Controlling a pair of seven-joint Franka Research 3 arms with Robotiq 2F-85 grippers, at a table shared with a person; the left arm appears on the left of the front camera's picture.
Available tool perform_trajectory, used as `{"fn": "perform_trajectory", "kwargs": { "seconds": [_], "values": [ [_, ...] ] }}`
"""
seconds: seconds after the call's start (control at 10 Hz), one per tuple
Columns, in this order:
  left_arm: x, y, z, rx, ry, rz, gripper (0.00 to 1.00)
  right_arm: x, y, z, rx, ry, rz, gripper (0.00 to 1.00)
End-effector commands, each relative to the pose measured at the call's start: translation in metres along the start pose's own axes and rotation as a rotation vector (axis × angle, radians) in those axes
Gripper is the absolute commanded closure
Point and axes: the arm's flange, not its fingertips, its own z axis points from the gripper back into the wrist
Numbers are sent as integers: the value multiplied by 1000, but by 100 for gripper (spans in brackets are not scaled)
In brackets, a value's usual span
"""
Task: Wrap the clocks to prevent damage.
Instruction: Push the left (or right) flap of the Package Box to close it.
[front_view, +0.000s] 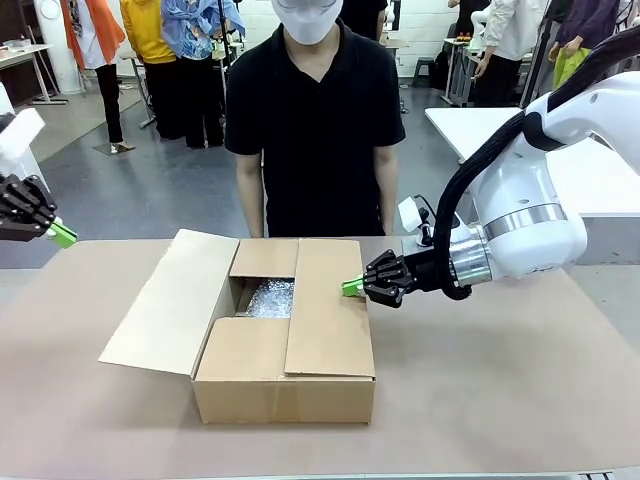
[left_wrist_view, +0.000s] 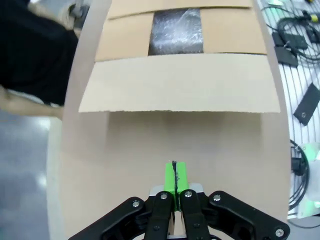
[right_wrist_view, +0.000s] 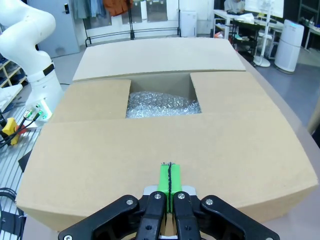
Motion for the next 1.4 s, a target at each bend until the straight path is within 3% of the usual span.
{"fn": "perform_trajectory", "kwargs": {
  "seconds": [0.0, 0.2, 0.4, 0.5, 1.0, 1.1, 1.2, 1.3],
  "values": [
    [-21, -1, -17, -40, -140, -75, 100, -3, 0, -2, 2, 3, -6, 99],
    [-34, 31, -15, -115, -189, 7, 100, -3, 0, -2, 2, 3, -6, 99],
    [-19, 15, -6, -126, -147, 113, 100, -3, 0, -2, 2, 3, -6, 99],
    [-33, 11, -23, -92, -176, 3, 100, -3, 0, -2, 2, 3, -6, 99],
    [-31, 13, -20, -113, -147, 21, 100, -3, 0, -2, 2, 3, -6, 99],
    [-57, 26, -40, -187, -185, 94, 100, -3, 0, -2, 2, 3, -6, 99],
    [-77, 46, -54, -228, -224, 108, 100, -3, 0, -2, 2, 3, -6, 99],
    [-95, 40, -71, -210, -307, 75, 100, -3, 0, -2, 2, 3, -6, 99]
  ]
}}
